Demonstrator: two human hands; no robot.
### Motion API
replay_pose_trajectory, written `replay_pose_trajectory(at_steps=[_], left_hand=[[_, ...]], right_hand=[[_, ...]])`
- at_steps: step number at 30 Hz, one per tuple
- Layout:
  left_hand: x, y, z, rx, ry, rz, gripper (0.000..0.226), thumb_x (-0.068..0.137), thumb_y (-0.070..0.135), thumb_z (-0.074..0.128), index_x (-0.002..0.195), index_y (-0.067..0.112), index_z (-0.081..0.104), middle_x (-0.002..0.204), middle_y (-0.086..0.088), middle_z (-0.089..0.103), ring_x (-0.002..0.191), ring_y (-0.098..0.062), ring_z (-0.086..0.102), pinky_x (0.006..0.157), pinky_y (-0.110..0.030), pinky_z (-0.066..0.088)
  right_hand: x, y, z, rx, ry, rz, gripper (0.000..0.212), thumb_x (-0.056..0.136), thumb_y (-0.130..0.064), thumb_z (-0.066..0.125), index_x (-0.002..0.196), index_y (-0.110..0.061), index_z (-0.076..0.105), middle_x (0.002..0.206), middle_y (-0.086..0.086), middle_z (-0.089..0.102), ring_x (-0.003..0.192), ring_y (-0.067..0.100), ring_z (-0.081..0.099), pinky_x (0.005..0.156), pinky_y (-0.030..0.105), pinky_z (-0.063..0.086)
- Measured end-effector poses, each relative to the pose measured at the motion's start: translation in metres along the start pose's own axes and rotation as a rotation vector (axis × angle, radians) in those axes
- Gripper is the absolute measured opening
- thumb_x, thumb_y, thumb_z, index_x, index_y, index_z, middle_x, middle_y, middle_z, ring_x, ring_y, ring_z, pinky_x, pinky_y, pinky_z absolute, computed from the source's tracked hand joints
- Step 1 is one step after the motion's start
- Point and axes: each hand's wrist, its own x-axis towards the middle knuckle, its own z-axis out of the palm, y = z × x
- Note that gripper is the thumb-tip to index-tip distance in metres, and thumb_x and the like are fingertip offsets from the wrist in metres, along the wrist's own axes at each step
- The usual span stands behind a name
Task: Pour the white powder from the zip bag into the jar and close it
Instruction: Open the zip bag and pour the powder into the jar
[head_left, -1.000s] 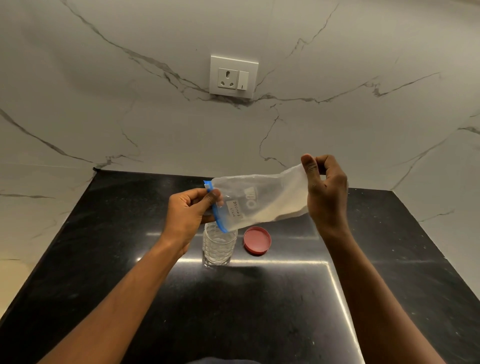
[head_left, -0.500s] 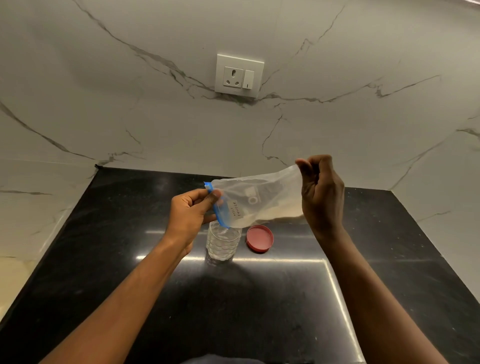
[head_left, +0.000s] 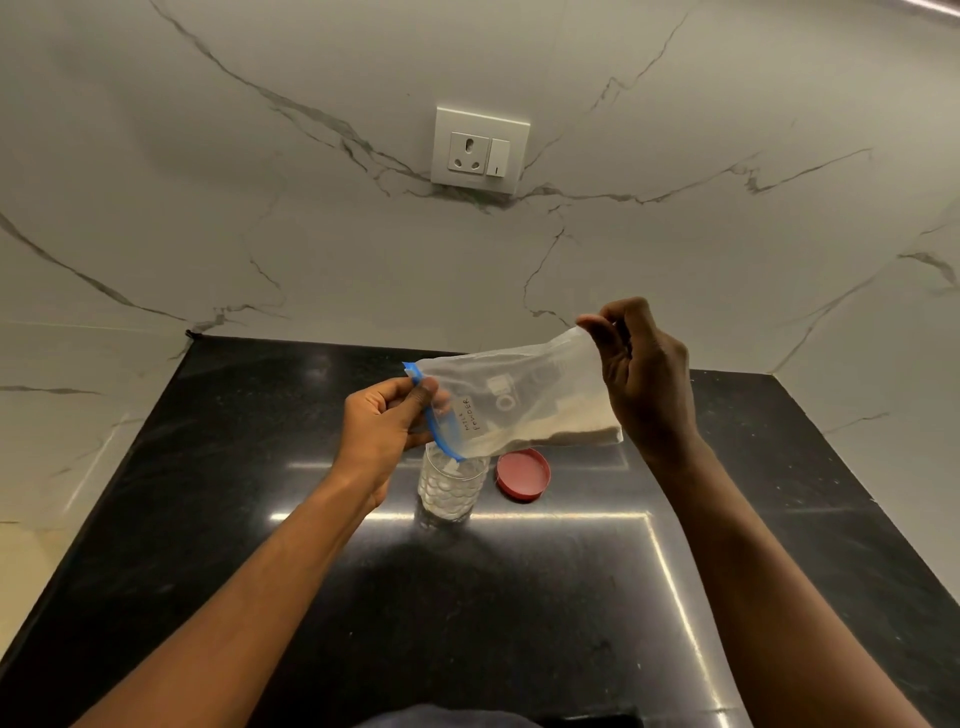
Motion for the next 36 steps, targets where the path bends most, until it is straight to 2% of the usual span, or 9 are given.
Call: replay_pose_trajectory(at_steps=[3,7,10,13,17,20,23,26,36], left_hand=[[0.001,-0.001,-0.001,0.000,-0.006,0.006,0.013,0.099,0.018,0.072,0.110,0.012,0.076,0.096,-0.002,0.085,0.092,-0.017,0.082,0.068,-0.027,0.066],[0.003,-0.001,-0.001,-0.006,-0.016,0.007,0.013,0.099,0.018,0.071,0.109,0.011,0.076,0.097,-0.004,0.085,0.093,-0.018,0.082,0.069,-0.027,0.066],[0.004,-0.001,-0.001,-0.003,-0.023,-0.001,0.015,0.099,0.018,0.071,0.111,0.011,0.076,0.098,-0.004,0.085,0.093,-0.017,0.082,0.069,-0.028,0.066],[0.006,-0.001,-0.001,-0.018,-0.028,-0.012,0.017,0.100,0.018,0.070,0.114,0.009,0.075,0.098,-0.003,0.085,0.094,-0.017,0.082,0.069,-0.027,0.066],[0.006,0.000,-0.001,-0.029,-0.038,-0.022,0.017,0.099,0.017,0.071,0.114,0.011,0.076,0.099,-0.003,0.085,0.094,-0.016,0.082,0.069,-0.027,0.066],[0.006,-0.001,-0.001,-0.047,-0.041,-0.029,0.014,0.099,0.017,0.071,0.111,0.014,0.076,0.099,-0.003,0.085,0.094,-0.016,0.082,0.069,-0.026,0.065],[0.007,-0.003,0.001,-0.059,-0.040,-0.031,0.013,0.099,0.018,0.071,0.110,0.015,0.076,0.099,-0.003,0.085,0.094,-0.016,0.082,0.069,-0.026,0.065],[0.007,-0.002,0.000,-0.073,-0.044,-0.035,0.013,0.098,0.018,0.071,0.109,0.015,0.077,0.099,-0.003,0.085,0.095,-0.016,0.082,0.069,-0.026,0.065],[0.009,-0.004,-0.001,-0.091,-0.048,-0.037,0.014,0.098,0.015,0.071,0.110,0.014,0.077,0.099,-0.005,0.085,0.096,-0.017,0.082,0.072,-0.026,0.065]], right_hand=[[0.002,-0.002,0.000,0.019,-0.009,-0.008,0.034,0.103,-0.034,0.058,0.097,0.000,0.063,0.078,-0.015,0.057,0.049,-0.004,0.044,0.052,0.002,0.036],[0.004,-0.004,-0.001,0.031,-0.034,-0.026,0.035,0.103,-0.033,0.058,0.097,0.001,0.064,0.080,-0.013,0.059,0.054,-0.011,0.050,0.053,0.002,0.036],[0.006,-0.007,-0.002,0.032,-0.054,-0.030,0.039,0.103,-0.037,0.056,0.099,0.001,0.064,0.074,-0.006,0.063,0.052,0.005,0.053,0.052,0.011,0.042],[0.008,-0.010,-0.003,0.033,-0.058,-0.029,0.042,0.104,-0.039,0.054,0.099,0.001,0.064,0.071,0.001,0.065,0.053,0.009,0.055,0.051,0.014,0.042],[0.010,-0.011,-0.004,0.002,-0.060,-0.041,0.038,0.103,-0.036,0.057,0.098,0.001,0.064,0.068,0.001,0.063,0.051,0.010,0.052,0.051,0.012,0.038],[0.013,-0.011,-0.004,-0.022,-0.065,-0.045,0.034,0.102,-0.033,0.061,0.098,0.000,0.064,0.067,0.001,0.062,0.051,0.012,0.054,0.049,0.017,0.042],[0.015,-0.013,-0.004,-0.038,-0.062,-0.051,0.031,0.102,-0.031,0.063,0.098,0.000,0.063,0.069,-0.006,0.057,0.052,0.008,0.051,0.053,0.007,0.037],[0.015,-0.013,-0.004,-0.059,-0.075,-0.052,0.029,0.101,-0.029,0.064,0.098,-0.001,0.063,0.070,-0.010,0.053,0.053,0.003,0.047,0.055,0.004,0.033],[0.012,-0.009,-0.006,-0.051,-0.081,-0.032,0.027,0.101,-0.029,0.065,0.096,-0.003,0.062,0.066,-0.007,0.052,0.049,0.008,0.046,0.048,0.015,0.037]])
